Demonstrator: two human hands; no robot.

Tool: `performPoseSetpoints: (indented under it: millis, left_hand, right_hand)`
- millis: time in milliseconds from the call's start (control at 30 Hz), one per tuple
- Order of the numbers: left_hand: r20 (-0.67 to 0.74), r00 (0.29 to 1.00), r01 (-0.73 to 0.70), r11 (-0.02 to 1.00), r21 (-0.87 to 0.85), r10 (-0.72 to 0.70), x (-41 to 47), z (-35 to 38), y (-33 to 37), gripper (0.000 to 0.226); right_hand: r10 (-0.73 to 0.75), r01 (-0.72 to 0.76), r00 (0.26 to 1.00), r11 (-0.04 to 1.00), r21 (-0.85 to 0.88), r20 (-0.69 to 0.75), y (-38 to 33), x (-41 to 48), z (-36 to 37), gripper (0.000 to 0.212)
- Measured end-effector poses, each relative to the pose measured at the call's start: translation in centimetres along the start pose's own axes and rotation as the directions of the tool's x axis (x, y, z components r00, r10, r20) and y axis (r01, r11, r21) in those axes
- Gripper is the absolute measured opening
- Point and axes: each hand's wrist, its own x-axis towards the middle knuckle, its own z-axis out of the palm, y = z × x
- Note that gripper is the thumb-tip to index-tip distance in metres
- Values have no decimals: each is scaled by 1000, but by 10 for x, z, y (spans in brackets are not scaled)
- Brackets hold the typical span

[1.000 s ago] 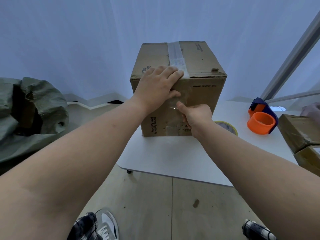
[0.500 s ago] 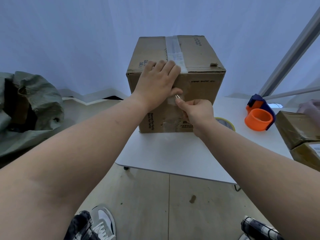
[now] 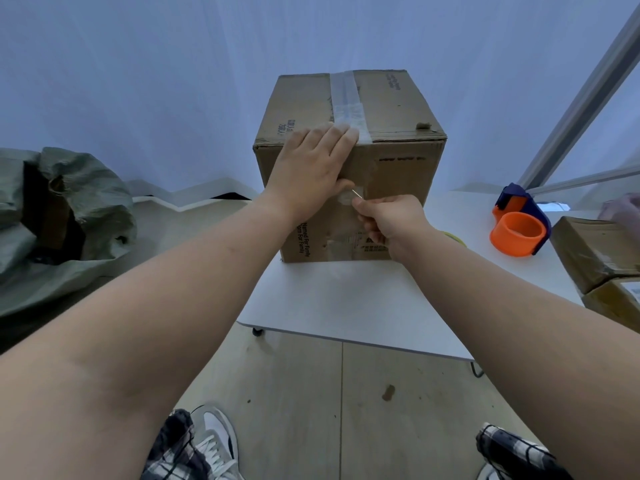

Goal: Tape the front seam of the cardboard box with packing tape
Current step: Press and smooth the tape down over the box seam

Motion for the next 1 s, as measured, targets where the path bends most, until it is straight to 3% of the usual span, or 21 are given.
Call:
performPoseSetpoints:
  millis: [300, 367, 400, 433, 467, 500, 533, 567, 667, 800, 1000]
  left_hand:
    - [-34, 999, 6, 999, -41, -8, 0, 2, -3, 64]
    - [-36, 999, 6, 998, -68, -8, 1, 0, -3, 63]
    - [-42, 999, 2, 997, -82, -5, 2, 0, -4, 62]
    - [-50, 999, -5, 996, -86, 1, 2, 1, -5, 61]
    - [-66, 998, -12, 998, -69, 8, 1, 3, -7, 61]
    - [-94, 996, -7, 999, -33, 4, -1, 7, -10, 61]
    - [-136, 990, 24, 1000, -1, -24, -5, 11, -12, 62]
    - [-180, 981, 71, 997, 9, -68, -8, 15, -12, 62]
    - [-241, 958, 153, 988, -16, -152, -15, 28, -9, 64]
    - [-271, 951, 162, 986, 33, -148, -17, 34, -7, 78]
    - [-209, 973, 135, 979, 153, -102, -25, 34, -4, 109]
  right_hand:
    - [69, -68, 998, 997, 37, -4, 6, -2, -4, 21]
    - [-28, 23, 995, 998, -51, -94, 7, -3, -9, 26]
    - [-221, 181, 962, 956, -232, -162, 4, -2, -12, 28]
    - [-482, 363, 857, 815, -452, -180, -1, -1, -16, 28]
    - [-717, 507, 687, 591, -628, -120, -9, -1, -17, 27]
    - [-849, 571, 529, 374, -731, -21, -18, 0, -17, 30]
    - [-893, 582, 443, 223, -782, 75, -24, 3, -15, 40]
    - [-887, 571, 434, 136, -809, 157, -29, 7, -14, 50]
    - [-813, 501, 516, 32, -865, 269, -22, 23, -8, 58]
    - [-838, 436, 474, -41, -899, 268, -12, 32, -7, 60]
    - [-846, 336, 441, -152, -929, 298, 2, 36, -4, 93]
